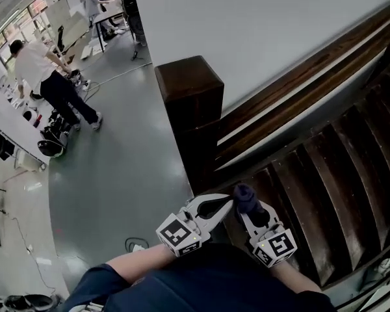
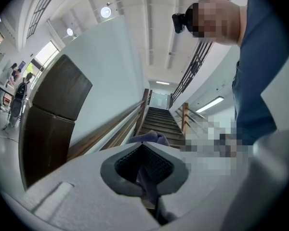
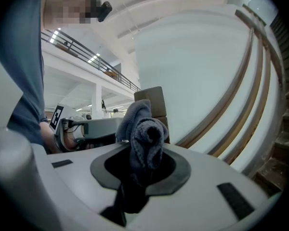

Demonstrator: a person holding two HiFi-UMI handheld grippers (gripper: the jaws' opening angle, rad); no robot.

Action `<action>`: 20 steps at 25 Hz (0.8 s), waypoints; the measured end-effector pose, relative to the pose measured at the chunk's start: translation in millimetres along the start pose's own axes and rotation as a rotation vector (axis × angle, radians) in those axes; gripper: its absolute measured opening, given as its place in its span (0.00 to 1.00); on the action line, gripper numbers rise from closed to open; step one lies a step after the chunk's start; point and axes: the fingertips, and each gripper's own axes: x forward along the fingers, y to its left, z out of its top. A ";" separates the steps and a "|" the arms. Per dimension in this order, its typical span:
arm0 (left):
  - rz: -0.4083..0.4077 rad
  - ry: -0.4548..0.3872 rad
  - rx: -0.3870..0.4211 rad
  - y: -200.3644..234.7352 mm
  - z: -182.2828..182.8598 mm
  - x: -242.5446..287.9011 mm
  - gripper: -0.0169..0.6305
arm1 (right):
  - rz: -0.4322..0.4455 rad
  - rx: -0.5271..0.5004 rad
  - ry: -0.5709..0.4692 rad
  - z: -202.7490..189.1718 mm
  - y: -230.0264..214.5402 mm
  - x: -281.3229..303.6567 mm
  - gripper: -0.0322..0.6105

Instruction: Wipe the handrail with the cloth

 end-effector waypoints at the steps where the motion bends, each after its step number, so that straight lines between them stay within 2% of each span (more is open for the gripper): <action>1: -0.033 0.008 -0.002 10.2 5.3 1.7 0.03 | -0.037 0.000 0.001 4.3 -5.0 10.8 0.19; 5: -0.139 0.036 0.031 38.4 23.1 11.0 0.03 | -0.149 -0.003 -0.023 23.9 -24.1 41.2 0.19; 9: -0.189 0.029 0.012 61.1 28.9 25.7 0.03 | -0.206 0.004 -0.024 27.2 -34.3 59.9 0.19; 14: -0.210 0.011 -0.018 75.0 34.2 51.8 0.03 | -0.207 0.009 -0.017 33.2 -51.9 75.3 0.19; 20: -0.161 0.041 -0.019 88.8 30.8 95.9 0.03 | -0.164 0.024 -0.030 38.4 -98.7 81.5 0.19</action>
